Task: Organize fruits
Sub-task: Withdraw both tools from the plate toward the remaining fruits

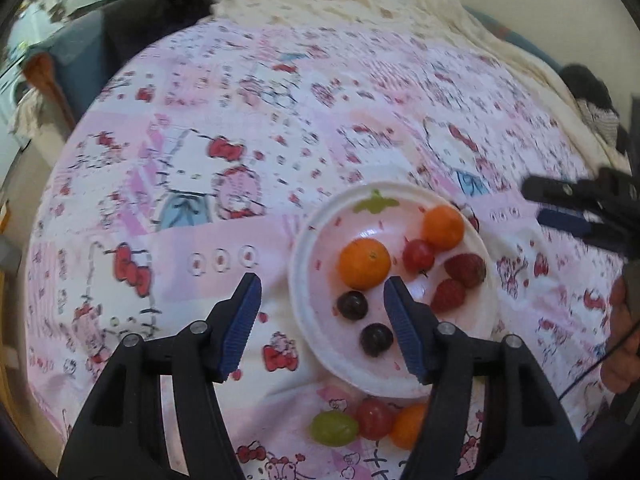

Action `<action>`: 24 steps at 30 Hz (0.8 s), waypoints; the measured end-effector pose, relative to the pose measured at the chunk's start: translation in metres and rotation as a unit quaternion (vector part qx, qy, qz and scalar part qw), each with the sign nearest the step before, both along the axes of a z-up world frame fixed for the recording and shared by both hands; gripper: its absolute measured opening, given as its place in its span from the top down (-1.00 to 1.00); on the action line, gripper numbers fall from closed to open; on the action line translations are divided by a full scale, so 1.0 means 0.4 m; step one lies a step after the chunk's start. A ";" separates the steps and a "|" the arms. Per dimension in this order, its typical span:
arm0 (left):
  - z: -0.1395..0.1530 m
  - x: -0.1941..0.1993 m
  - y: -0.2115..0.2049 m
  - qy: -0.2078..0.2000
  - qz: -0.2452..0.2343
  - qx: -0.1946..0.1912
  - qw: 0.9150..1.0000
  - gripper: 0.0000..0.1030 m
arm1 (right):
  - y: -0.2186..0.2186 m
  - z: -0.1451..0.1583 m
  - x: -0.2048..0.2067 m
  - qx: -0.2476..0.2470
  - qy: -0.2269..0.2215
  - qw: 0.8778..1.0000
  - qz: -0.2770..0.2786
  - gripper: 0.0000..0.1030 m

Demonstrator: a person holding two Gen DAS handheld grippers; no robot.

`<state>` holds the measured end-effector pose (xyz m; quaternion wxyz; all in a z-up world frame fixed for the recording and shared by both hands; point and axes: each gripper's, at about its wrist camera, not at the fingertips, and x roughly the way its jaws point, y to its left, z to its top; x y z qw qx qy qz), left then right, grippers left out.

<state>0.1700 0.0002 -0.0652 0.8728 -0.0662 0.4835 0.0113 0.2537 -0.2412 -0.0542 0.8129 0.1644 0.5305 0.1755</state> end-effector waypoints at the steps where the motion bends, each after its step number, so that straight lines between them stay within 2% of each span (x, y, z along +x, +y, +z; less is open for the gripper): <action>1: 0.011 -0.007 0.009 -0.004 0.008 -0.002 1.000 -0.17 | -0.007 0.006 -0.005 0.002 -0.001 1.000 -0.003 -0.46; 8: 0.064 -0.073 0.068 -0.012 0.043 -0.012 0.999 -0.17 | -0.042 0.033 -0.081 0.001 -0.001 1.000 -0.011 -0.47; 15: 0.031 -0.140 0.097 0.024 0.060 -0.024 0.998 -0.17 | -0.054 0.032 -0.189 0.004 0.016 1.000 -0.005 -0.47; 20: -0.004 -0.173 0.072 0.052 0.034 -0.033 0.998 -0.17 | -0.064 0.026 -0.252 0.004 0.025 1.000 -0.008 -0.47; 23: -0.049 -0.174 0.031 0.111 -0.032 -0.045 0.992 -0.17 | -0.073 0.009 -0.280 0.003 0.041 0.999 -0.014 -0.47; 24: -0.057 -0.177 0.023 0.116 -0.044 -0.042 0.991 -0.17 | -0.076 0.002 -0.285 -0.002 0.046 0.999 -0.016 -0.47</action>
